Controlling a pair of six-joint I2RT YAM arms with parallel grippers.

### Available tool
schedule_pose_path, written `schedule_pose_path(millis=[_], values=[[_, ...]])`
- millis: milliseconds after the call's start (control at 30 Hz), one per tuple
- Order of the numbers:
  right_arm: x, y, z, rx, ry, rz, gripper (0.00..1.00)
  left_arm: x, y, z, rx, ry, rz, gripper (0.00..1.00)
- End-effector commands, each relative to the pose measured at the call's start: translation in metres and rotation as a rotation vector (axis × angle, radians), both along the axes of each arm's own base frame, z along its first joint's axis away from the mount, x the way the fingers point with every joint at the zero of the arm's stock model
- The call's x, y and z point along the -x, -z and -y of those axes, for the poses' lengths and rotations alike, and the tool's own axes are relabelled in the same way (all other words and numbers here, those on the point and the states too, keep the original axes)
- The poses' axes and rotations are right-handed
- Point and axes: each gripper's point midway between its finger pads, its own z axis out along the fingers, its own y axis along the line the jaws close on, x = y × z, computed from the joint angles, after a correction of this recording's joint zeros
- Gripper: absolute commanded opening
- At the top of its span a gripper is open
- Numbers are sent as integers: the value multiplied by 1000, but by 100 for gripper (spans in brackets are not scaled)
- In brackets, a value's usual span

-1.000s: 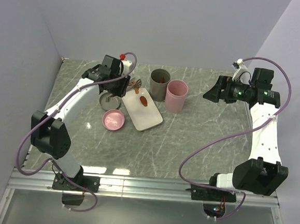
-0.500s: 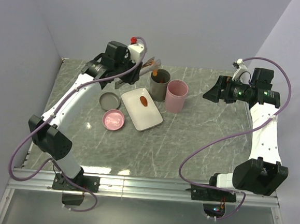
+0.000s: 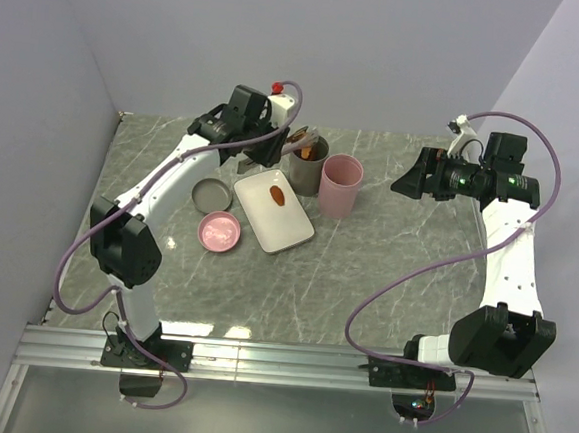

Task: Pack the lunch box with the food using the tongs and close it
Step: Place the fake food in the packing box.

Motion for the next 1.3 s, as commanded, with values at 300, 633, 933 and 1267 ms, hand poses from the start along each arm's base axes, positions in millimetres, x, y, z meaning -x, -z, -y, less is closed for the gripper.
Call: schedule_pose_path(millis=[300, 633, 933, 1267], values=[[-4, -5, 2, -1, -2, 24, 100, -20, -41, 13, 58, 0, 123, 34], [-6, -6, 2, -3, -2, 21, 100, -19, -60, 7, 65, -24, 154, 58], [-4, -10, 2, 4, 3, 34, 100, 35, -57, -29, 79, -56, 122, 57], [-4, -14, 3, 3, 8, 44, 100, 85, 0, -84, 48, -200, 25, 57]])
